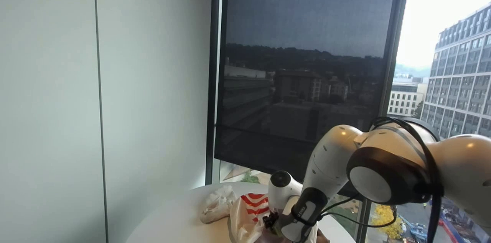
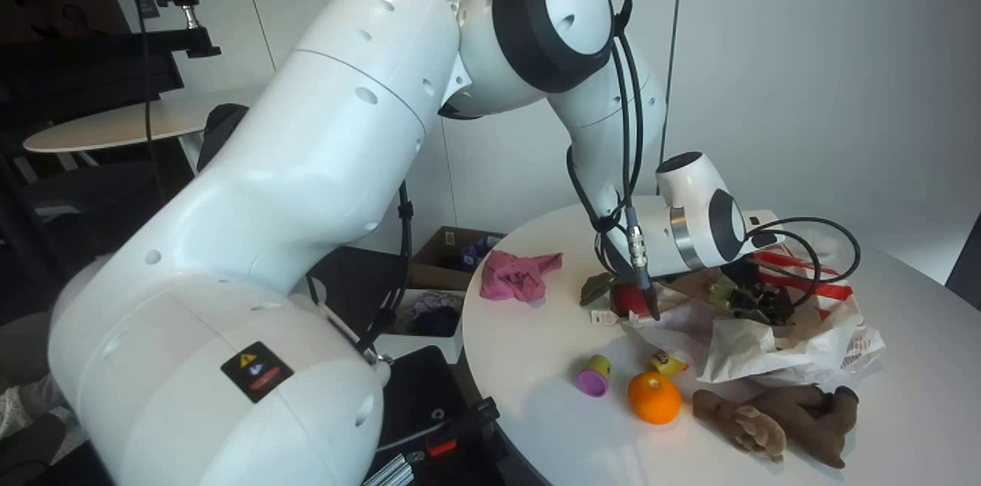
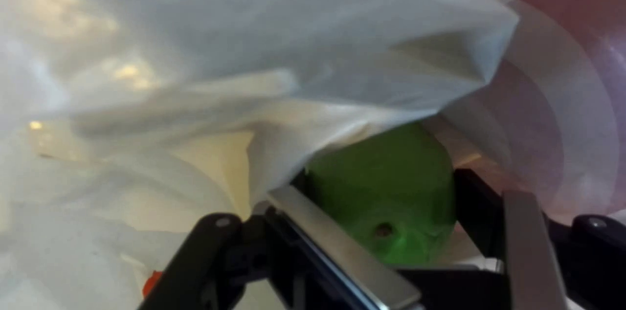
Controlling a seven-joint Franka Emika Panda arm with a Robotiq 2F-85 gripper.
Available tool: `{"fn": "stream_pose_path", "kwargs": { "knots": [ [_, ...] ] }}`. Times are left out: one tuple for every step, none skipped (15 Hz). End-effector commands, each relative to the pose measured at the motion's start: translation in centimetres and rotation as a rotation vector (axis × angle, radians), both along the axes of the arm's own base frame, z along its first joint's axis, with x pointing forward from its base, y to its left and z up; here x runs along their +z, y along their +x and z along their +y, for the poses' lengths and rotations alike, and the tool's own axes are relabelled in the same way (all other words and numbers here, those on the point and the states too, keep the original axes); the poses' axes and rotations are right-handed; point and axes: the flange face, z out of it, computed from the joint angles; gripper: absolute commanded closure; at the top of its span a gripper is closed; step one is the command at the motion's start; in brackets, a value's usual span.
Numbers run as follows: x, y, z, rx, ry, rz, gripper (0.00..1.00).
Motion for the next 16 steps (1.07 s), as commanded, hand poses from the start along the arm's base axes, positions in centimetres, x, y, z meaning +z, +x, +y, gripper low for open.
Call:
{"fn": "stream_pose_path", "kwargs": {
  "knots": [
    [-0.1,0.4,1.0,-0.006,0.017,-0.073,0.49],
    [-0.2,0.3,1.1,-0.012,0.023,-0.079,0.49],
    [-0.2,0.2,1.3,-0.018,0.037,-0.081,0.06],
    [-0.1,0.1,1.2,-0.034,0.059,-0.079,0.06],
    [0.1,0.1,1.0,-0.051,0.077,-0.083,0.0],
    [0.6,0.1,0.8,-0.062,0.087,-0.096,0.0],
    [1.1,-0.1,0.6,-0.071,0.099,-0.103,0.0],
    [1.7,-0.3,0.4,-0.085,0.113,-0.108,0.0],
    [2.3,-0.4,0.2,-0.106,0.116,-0.105,0.0],
    [3.0,-1.1,0.2,-0.094,0.133,-0.077,0.0],
    [3.8,-1.6,0.2,-0.106,0.135,-0.052,0.0],
    [4.6,-2.2,0.5,-0.097,0.159,-0.03,0.0],
    [5.9,-2.9,0.8,-0.084,0.191,-0.015,0.0],
    [7.0,-3.6,1.2,-0.068,0.222,-0.004,0.0],
    [8.2,-4.3,1.6,-0.051,0.253,-0.002,0.0],
    [9.3,-5.1,1.8,-0.046,0.272,0.023,0.0]
  ]
}}
